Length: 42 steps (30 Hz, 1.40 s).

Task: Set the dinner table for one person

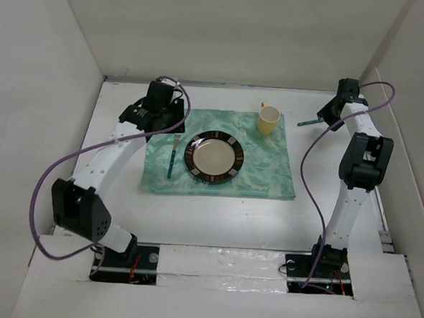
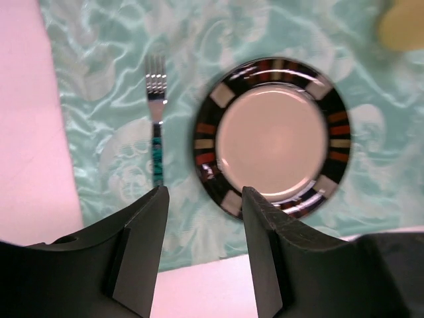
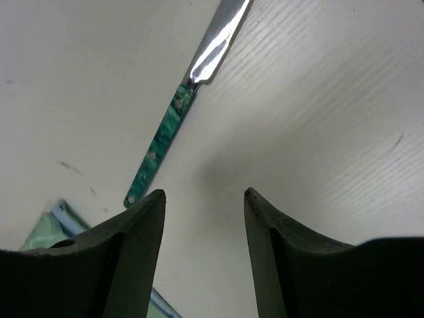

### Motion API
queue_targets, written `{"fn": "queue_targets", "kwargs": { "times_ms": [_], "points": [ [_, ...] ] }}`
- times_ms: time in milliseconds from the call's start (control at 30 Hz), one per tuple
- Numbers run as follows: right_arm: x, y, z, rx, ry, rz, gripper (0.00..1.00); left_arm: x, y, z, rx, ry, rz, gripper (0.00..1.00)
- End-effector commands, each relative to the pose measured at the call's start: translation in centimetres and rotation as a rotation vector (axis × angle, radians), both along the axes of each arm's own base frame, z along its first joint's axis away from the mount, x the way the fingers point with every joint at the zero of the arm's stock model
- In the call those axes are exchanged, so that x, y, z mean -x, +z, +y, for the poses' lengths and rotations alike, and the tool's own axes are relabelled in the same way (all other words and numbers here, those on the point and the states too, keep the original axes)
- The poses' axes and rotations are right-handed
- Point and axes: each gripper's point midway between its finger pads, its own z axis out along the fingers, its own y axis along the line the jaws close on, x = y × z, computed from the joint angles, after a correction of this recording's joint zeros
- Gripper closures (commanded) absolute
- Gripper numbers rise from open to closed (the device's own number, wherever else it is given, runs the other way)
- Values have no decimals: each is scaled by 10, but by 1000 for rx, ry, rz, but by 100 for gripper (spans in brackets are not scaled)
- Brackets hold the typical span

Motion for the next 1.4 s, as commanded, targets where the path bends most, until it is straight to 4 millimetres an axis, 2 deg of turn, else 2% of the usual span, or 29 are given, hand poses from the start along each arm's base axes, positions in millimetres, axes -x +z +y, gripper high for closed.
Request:
{"fn": "queue_targets", "kwargs": {
  "times_ms": [0,67,167,200,233,267,300,333,433,467,533,567,633,767,867,900,1033,1100,1133,1200,1233,1267,1300,1333,1367],
  "points": [
    [-8,3,-15,59,-40,36,43,17,24,-16,90,-59,-42,55],
    [-21,10,-17,61,-41,4,43,22,30,-17,104,-74,-52,55],
    [-28,-7,-12,55,-35,35,43,26,32,-18,111,-86,-50,55],
    [-38,4,-14,55,-44,6,42,27,32,-18,113,-90,-51,55],
    [-40,-11,-14,50,-42,34,43,27,33,-22,130,-106,-54,55],
    [-39,-13,-9,55,-36,58,43,29,32,-23,136,-111,-50,55],
    [-50,0,-2,68,-26,20,42,29,32,-25,147,-117,-54,55],
    [-53,-4,2,74,-17,25,43,29,34,-29,167,-134,-60,56],
    [-61,-2,7,77,-17,2,42,29,28,-33,177,-151,-48,56],
    [-61,-9,10,62,-15,15,42,30,27,-33,177,-154,-45,56],
    [-58,-17,15,49,-29,38,43,29,25,-32,163,-157,-39,56],
    [-51,-28,13,60,-39,77,43,28,27,-32,159,-155,-47,56],
    [-45,-36,16,78,-39,112,46,26,32,-28,161,-152,-60,56],
    [-44,-34,18,104,-43,120,51,20,49,-23,176,-159,-104,56],
    [-39,-40,21,111,-40,163,52,19,62,-21,166,-158,-135,56],
    [-41,-36,21,116,-36,155,53,19,67,-19,161,-159,-153,56],
    [-36,-40,24,107,-14,188,63,21,84,-15,152,-154,-203,56],
    [-27,-43,25,104,-7,224,68,24,90,-13,154,-153,-222,55],
    [-18,-51,25,102,-8,263,78,24,92,-13,155,-154,-230,55],
    [-13,-43,27,94,-5,249,82,27,96,-11,156,-156,-243,55],
    [7,-59,27,94,-17,312,93,27,97,-11,157,-155,-249,55],
    [12,-43,27,99,-26,270,97,31,94,-14,170,-171,-243,55],
    [13,-43,27,99,-26,269,99,31,94,-14,171,-171,-246,55],
    [32,-62,28,95,-25,324,100,32,88,-15,176,-172,-233,55],
    [37,-47,28,103,-16,299,100,34,87,-16,183,-178,-232,55]
  ]
}}
